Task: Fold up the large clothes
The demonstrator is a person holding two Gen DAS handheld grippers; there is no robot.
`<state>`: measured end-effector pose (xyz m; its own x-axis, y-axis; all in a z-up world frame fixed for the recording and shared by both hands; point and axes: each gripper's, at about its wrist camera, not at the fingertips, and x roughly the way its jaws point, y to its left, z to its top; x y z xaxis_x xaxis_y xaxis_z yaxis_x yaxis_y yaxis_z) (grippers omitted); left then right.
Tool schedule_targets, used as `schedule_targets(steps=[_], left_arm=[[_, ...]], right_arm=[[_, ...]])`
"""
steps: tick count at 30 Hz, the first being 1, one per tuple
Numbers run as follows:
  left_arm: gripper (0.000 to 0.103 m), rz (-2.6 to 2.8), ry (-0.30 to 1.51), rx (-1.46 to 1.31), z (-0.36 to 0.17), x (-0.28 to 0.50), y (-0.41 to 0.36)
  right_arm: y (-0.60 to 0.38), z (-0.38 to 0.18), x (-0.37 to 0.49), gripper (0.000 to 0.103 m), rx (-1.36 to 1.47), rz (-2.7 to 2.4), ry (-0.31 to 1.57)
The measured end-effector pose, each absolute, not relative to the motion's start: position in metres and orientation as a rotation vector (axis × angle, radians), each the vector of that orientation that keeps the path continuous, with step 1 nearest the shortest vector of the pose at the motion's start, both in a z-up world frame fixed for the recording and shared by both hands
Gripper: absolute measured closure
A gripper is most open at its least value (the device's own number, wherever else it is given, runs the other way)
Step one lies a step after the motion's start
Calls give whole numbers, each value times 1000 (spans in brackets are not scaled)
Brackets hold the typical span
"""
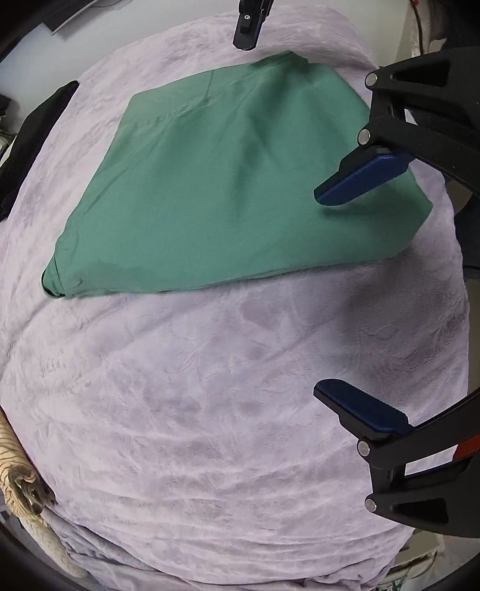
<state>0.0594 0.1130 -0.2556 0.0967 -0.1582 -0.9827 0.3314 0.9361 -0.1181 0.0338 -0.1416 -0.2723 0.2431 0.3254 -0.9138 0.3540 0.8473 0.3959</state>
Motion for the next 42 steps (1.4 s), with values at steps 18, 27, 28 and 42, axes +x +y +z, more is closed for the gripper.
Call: schedule_targets(steps=[18,27,28,42], left_arm=[[7,-324,1463,187,-273,56,99],[7,-322,1451,224,-261,41,93],[7,-316,1451,224,-259,42,93],[0,-277,1374,189,-213,54,86]], right_arm=[[-147,-296,20,78,619,-104,1438],[-135,-291,23,64,605,-110,1449],[-133,-288,24,52,597,-112,1444],[-103,-225,45,18,353,-187,1330]])
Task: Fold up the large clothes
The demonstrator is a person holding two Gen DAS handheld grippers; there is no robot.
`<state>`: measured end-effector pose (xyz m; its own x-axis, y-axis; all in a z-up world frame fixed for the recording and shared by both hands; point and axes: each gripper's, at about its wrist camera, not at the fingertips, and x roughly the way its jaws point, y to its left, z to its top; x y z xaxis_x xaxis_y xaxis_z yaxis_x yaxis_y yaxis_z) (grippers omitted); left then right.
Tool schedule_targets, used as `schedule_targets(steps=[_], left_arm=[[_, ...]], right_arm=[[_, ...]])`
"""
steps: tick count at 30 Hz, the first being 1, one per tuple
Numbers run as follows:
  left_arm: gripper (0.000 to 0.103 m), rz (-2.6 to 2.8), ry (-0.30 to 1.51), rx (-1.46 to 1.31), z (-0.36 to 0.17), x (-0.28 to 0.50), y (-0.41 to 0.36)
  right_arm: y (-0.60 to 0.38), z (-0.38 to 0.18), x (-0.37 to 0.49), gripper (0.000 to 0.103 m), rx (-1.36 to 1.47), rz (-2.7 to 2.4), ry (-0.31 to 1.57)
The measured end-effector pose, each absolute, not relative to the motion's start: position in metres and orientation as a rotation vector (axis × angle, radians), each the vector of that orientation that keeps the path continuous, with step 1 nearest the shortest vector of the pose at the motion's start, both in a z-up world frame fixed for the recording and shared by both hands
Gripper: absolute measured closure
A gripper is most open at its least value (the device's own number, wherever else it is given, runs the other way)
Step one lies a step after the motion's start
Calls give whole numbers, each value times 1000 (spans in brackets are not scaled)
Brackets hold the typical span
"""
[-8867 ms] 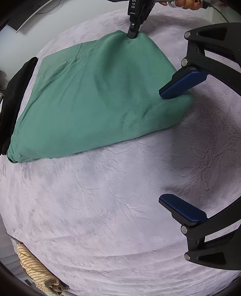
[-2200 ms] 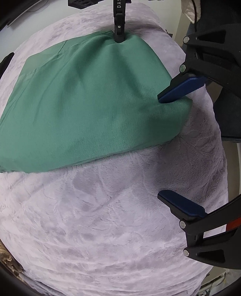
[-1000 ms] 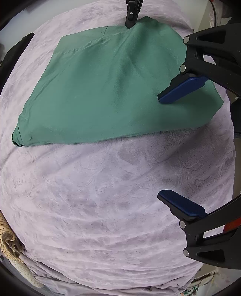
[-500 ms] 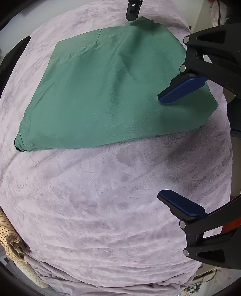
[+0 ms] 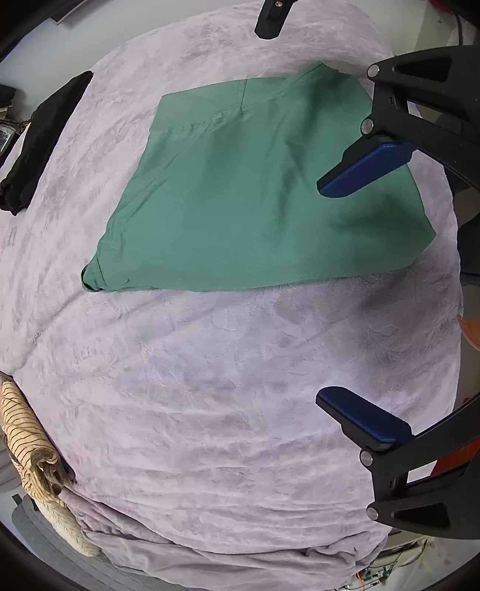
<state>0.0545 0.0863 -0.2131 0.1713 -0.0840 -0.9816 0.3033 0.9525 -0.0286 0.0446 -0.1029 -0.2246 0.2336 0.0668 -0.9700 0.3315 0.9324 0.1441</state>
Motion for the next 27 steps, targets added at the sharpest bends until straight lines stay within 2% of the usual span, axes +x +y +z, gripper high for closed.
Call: schedule_targets(steps=[27], left_arm=[[0,-257,1357,215,-200,49,69]], right_arm=[[-97,-212,36,16,254,-312,1308]])
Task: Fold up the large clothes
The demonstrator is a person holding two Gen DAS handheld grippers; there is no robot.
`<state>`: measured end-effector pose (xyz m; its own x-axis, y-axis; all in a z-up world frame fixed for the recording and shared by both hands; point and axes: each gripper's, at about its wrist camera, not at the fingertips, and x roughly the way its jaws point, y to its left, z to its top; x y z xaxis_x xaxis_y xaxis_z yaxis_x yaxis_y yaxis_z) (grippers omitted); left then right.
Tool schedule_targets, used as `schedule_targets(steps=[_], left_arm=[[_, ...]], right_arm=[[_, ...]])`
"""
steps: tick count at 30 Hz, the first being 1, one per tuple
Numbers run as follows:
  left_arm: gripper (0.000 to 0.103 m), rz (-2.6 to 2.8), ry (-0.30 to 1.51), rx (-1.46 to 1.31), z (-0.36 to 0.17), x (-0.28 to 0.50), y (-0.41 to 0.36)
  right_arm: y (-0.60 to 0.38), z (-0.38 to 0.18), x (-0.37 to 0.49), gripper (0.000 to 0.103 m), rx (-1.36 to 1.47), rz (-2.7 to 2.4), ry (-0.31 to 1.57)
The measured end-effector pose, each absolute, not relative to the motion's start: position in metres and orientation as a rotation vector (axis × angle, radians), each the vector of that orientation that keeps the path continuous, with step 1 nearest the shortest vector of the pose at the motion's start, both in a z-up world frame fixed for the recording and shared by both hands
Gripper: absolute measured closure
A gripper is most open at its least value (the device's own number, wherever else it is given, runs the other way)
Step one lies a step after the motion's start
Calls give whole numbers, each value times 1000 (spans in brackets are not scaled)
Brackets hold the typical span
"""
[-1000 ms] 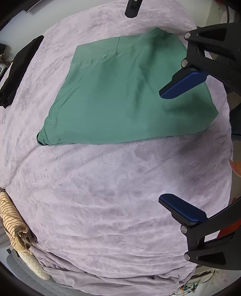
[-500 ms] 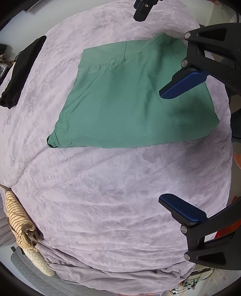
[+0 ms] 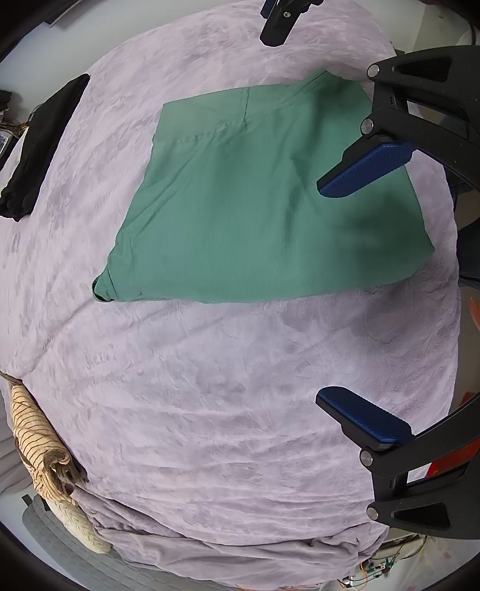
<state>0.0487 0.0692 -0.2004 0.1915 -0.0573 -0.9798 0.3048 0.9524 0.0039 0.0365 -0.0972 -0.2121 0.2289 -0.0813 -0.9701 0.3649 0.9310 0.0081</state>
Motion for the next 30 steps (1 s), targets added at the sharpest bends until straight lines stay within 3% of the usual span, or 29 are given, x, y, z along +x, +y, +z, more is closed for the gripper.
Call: schedule_targets(steps=[30], left_arm=[[0,-250,1365,233,-203,50,72]], right_arm=[[-100,-211,38,16,226,-319,1323]])
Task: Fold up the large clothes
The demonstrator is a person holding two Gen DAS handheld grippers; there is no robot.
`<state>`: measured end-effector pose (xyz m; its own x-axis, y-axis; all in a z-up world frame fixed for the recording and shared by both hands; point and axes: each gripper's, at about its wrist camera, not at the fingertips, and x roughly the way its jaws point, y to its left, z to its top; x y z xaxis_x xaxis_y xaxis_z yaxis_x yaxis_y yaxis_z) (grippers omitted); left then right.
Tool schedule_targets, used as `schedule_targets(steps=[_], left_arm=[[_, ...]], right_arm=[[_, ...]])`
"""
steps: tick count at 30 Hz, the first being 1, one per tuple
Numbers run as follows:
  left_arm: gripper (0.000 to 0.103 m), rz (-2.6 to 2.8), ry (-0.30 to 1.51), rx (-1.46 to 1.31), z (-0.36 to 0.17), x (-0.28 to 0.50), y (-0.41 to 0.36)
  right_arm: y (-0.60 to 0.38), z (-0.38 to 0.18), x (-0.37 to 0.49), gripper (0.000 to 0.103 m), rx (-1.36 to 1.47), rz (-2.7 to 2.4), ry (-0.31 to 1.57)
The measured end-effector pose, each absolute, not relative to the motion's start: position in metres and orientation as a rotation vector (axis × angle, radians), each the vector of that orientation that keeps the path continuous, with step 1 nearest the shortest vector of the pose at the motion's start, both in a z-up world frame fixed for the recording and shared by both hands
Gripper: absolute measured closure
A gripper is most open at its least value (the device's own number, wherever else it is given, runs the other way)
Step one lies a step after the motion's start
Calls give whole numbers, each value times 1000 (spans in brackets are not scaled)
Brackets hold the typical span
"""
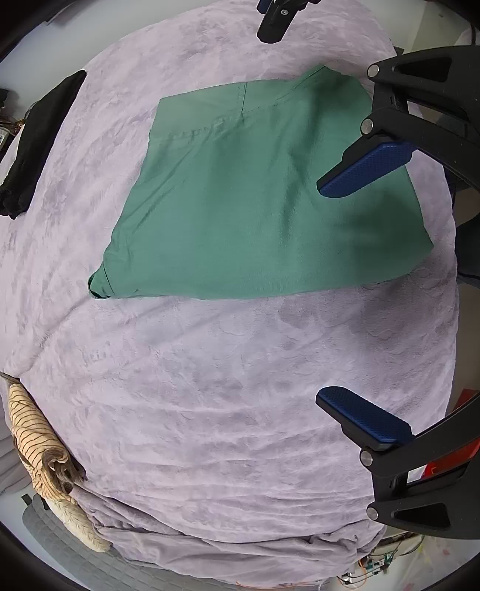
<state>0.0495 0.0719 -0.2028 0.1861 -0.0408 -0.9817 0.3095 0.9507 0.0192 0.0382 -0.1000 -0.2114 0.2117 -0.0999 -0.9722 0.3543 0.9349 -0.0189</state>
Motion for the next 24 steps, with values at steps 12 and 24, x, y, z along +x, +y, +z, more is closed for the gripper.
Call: schedule_targets(steps=[12,24], left_arm=[[0,-253,1362,242,-203,51,72],[0,-253,1361,244,-204,51,73]], right_arm=[[-104,-214,41,16,217,-314,1339],[-103,-215,41,16,215,-313,1341]])
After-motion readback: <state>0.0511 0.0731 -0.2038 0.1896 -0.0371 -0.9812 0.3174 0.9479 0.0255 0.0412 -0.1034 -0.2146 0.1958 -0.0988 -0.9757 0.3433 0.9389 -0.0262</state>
